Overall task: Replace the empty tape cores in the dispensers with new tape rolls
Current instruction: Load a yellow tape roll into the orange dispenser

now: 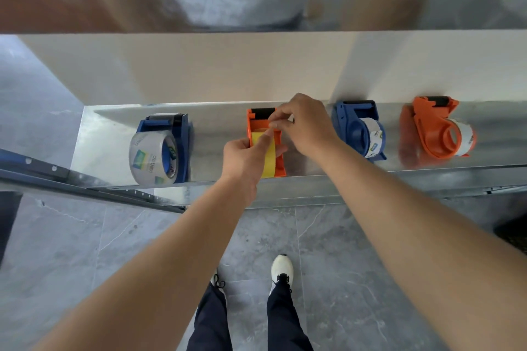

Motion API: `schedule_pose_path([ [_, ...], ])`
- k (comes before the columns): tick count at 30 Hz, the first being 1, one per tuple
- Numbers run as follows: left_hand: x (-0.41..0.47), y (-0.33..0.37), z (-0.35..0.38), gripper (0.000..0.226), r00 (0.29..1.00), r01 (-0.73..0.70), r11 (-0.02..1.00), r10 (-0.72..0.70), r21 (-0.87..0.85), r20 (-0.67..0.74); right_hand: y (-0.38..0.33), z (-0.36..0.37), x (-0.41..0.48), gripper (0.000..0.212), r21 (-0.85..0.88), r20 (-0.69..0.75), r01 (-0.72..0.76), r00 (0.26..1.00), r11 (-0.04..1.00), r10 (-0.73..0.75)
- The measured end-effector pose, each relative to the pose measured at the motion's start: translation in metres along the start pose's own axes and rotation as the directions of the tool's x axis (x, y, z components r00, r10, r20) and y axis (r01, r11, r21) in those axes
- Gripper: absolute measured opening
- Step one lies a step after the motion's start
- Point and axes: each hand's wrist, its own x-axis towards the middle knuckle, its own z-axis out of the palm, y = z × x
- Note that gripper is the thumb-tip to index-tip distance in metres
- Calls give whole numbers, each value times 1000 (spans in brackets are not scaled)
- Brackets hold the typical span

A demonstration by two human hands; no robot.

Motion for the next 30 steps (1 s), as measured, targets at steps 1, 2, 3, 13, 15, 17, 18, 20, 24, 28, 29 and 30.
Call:
schedule_pose_path([
  [1,0,-1,0,27,1000,-6,1000,6,-7,3,-3,1,5,8,-31,35,22,999,999,-21],
  [2,1,-2,0,27,1000,-9,1000,9,-14,5,-5,2,10,8,-69,70,45,997,997,-40],
  [3,1,-2,0,27,1000,-11,1000,12,-21,4,-7,3,15,9,-109,106,69,993,992,-57],
  [13,-1,-13,0,24,999,-42,999,42,-1,-10,-18,4,38,8,-381,243,243,957,892,-156],
  [15,-3,-15,-2,22,999,-46,999,46,3,11,-17,6,39,8,-377,202,223,967,899,-155],
  [17,-3,-17,-7,20,998,-43,999,43,-10,43,-16,7,39,9,-345,165,202,974,916,-153],
  [18,-3,-17,-9,18,997,-41,999,42,-16,63,-15,7,39,10,-325,145,194,977,926,-155],
  [20,-2,-18,-15,14,993,-45,999,47,-20,109,-12,7,38,11,-280,99,179,983,943,-157],
  [24,-3,-18,-23,23,975,-68,998,69,-14,210,-8,6,35,15,-226,-20,153,987,962,-162],
  [28,-5,-22,-28,44,953,-94,996,90,-2,289,-10,2,39,16,-191,-100,132,983,973,-153],
  [29,-4,-23,-30,48,948,-97,995,91,6,305,-11,2,41,16,-188,-95,133,984,973,-152],
  [30,-4,-24,-31,52,944,-99,995,90,11,317,-12,2,43,16,-182,-87,131,985,974,-149],
])
